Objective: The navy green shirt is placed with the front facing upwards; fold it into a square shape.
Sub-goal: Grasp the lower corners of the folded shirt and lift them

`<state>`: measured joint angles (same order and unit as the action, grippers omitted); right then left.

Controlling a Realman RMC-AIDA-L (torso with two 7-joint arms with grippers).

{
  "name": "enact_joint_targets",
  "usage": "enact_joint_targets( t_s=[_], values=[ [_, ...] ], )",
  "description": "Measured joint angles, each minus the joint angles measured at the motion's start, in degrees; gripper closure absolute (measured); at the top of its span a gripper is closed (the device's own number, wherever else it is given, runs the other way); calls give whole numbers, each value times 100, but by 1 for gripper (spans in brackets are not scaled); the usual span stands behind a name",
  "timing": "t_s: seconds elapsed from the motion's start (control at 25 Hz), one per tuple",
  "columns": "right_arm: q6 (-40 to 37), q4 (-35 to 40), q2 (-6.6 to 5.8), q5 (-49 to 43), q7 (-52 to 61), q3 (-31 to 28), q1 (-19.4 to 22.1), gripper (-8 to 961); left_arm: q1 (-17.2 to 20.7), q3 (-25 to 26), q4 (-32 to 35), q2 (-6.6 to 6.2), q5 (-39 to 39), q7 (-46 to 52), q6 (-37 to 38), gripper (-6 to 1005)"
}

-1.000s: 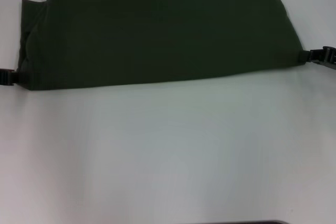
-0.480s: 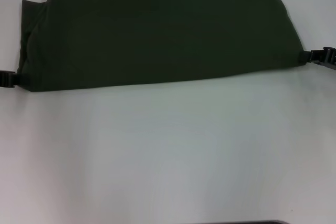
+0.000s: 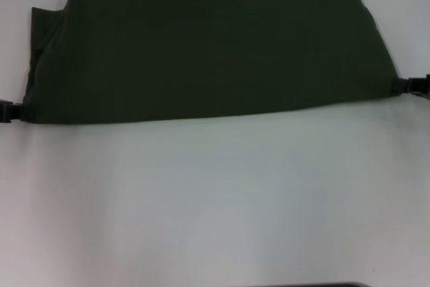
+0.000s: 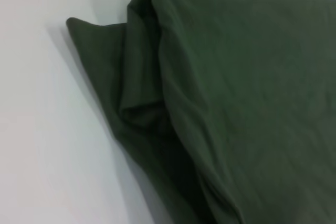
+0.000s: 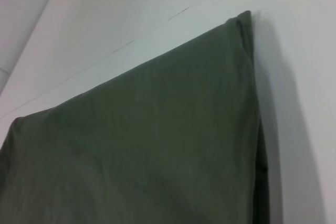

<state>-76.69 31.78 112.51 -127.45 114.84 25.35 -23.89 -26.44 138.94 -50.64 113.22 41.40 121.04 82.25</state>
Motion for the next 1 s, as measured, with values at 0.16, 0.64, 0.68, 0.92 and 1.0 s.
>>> enact_joint_targets(
  t_s=[0.16, 0.64, 0.68, 0.92, 1.0],
  values=[
    [-372, 90, 22, 0, -126, -132, 198, 943, 34, 13, -26, -19, -9, -121, 421, 994],
    [-1322, 93, -31, -3, -532, -450, 941, 944, 397, 126, -472, -1, -17, -307, 1494, 994],
    [-1389, 93, -35, -11, -560, -451, 999, 944, 425, 160, -485, -1, -25, -332, 1579, 994],
    [-1729, 92, -38, -42, -710, -455, 1294, 944, 628, 328, -515, -22, -54, -478, 2057, 994],
    [-1837, 92, -38, -43, -734, -457, 1387, 944, 684, 355, -540, -25, -104, -488, 2187, 994]
  ],
)
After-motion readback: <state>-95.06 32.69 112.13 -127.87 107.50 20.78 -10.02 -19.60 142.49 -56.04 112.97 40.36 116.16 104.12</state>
